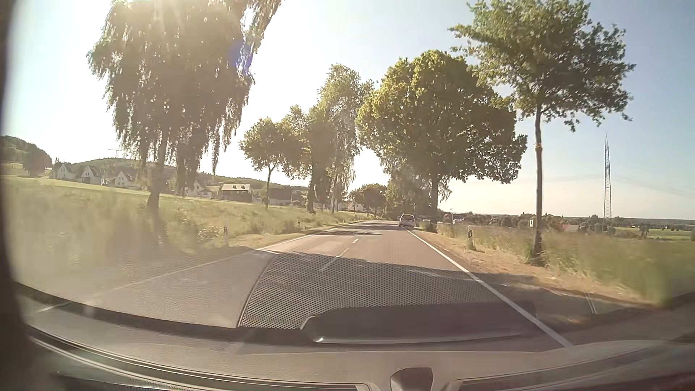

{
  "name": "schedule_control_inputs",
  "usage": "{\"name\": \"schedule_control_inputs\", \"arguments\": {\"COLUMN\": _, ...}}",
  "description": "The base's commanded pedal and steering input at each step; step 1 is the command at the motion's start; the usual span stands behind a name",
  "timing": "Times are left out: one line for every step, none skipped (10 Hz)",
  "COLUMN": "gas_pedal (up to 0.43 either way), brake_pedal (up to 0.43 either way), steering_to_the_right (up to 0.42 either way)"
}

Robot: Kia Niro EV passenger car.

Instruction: Follow the waypoints while adhering to traffic rules and regulations

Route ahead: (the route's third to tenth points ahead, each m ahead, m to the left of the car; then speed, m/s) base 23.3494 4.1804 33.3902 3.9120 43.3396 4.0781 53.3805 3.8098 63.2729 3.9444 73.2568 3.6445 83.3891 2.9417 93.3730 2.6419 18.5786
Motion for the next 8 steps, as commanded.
{"name": "schedule_control_inputs", "arguments": {"gas_pedal": 0.189, "brake_pedal": 0.006, "steering_to_the_right": 0.003}}
{"name": "schedule_control_inputs", "arguments": {"gas_pedal": 0.189, "brake_pedal": 0.006, "steering_to_the_right": 0.005}}
{"name": "schedule_control_inputs", "arguments": {"gas_pedal": 0.189, "brake_pedal": 0.006, "steering_to_the_right": 0.006}}
{"name": "schedule_control_inputs", "arguments": {"gas_pedal": 0.189, "brake_pedal": 0.006, "steering_to_the_right": 0.007}}
{"name": "schedule_control_inputs", "arguments": {"gas_pedal": 0.189, "brake_pedal": 0.006, "steering_to_the_right": 0.007}}
{"name": "schedule_control_inputs", "arguments": {"gas_pedal": 0.189, "brake_pedal": 0.006, "steering_to_the_right": 0.008}}
{"name": "schedule_control_inputs", "arguments": {"gas_pedal": 0.189, "brake_pedal": 0.006, "steering_to_the_right": 0.007}}
{"name": "schedule_control_inputs", "arguments": {"gas_pedal": 0.189, "brake_pedal": 0.006, "steering_to_the_right": 0.008}}
